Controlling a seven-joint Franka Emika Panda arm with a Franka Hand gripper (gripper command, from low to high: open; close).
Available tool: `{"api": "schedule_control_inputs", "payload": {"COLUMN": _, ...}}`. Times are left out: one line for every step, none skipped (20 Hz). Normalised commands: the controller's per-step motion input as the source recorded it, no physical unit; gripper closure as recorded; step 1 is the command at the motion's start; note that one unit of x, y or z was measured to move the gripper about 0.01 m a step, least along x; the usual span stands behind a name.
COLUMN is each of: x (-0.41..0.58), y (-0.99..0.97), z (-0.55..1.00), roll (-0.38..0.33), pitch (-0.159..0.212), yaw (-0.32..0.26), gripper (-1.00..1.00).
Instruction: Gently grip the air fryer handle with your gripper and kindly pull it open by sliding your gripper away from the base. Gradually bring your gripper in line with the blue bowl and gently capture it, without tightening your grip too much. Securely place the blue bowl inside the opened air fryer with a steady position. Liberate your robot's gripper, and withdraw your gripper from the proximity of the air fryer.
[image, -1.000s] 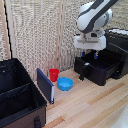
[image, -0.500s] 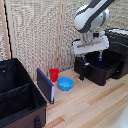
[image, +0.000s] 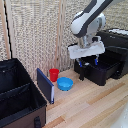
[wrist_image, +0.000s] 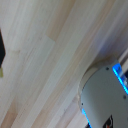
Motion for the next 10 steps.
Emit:
{"api": "schedule_control_inputs", "payload": {"x": 0.317, "y": 0.29, "z": -0.40, "roll": 0.200, "pitch": -0.165, "yaw": 0.155, "gripper": -1.00}}
{"api": "schedule_control_inputs", "payload": {"x": 0.286, "y": 0.34, "z": -0.41, "roll": 0.186, "pitch": -0.147, "yaw": 0.152, "gripper": -1.00}}
{"api": "schedule_control_inputs", "payload": {"x": 0.257, "y": 0.36, "z": -0.46, "roll": 0.173, "pitch": -0.137, "yaw": 0.151, "gripper": -1.00}}
{"api": "schedule_control_inputs", "payload": {"x": 0.254, "y": 0.39, "z": -0.48, "roll": 0.156, "pitch": -0.105, "yaw": 0.149, "gripper": -1.00}}
{"api": "schedule_control_inputs", "payload": {"x": 0.283, "y": 0.36, "z": -0.51, "roll": 0.132, "pitch": -0.078, "yaw": 0.130, "gripper": -1.00}}
{"api": "schedule_control_inputs", "payload": {"x": 0.263, "y": 0.39, "z": -0.50, "roll": 0.115, "pitch": -0.066, "yaw": 0.124, "gripper": -1.00}}
{"api": "schedule_control_inputs", "payload": {"x": 0.229, "y": 0.37, "z": -0.53, "roll": 0.097, "pitch": -0.065, "yaw": 0.119, "gripper": -1.00}}
{"api": "schedule_control_inputs", "payload": {"x": 0.200, "y": 0.35, "z": -0.53, "roll": 0.087, "pitch": -0.063, "yaw": 0.114, "gripper": -1.00}}
{"api": "schedule_control_inputs", "payload": {"x": 0.183, "y": 0.33, "z": -0.48, "roll": 0.077, "pitch": -0.073, "yaw": 0.109, "gripper": -1.00}}
{"api": "schedule_control_inputs", "payload": {"x": 0.174, "y": 0.31, "z": -0.45, "roll": 0.063, "pitch": -0.084, "yaw": 0.106, "gripper": -1.00}}
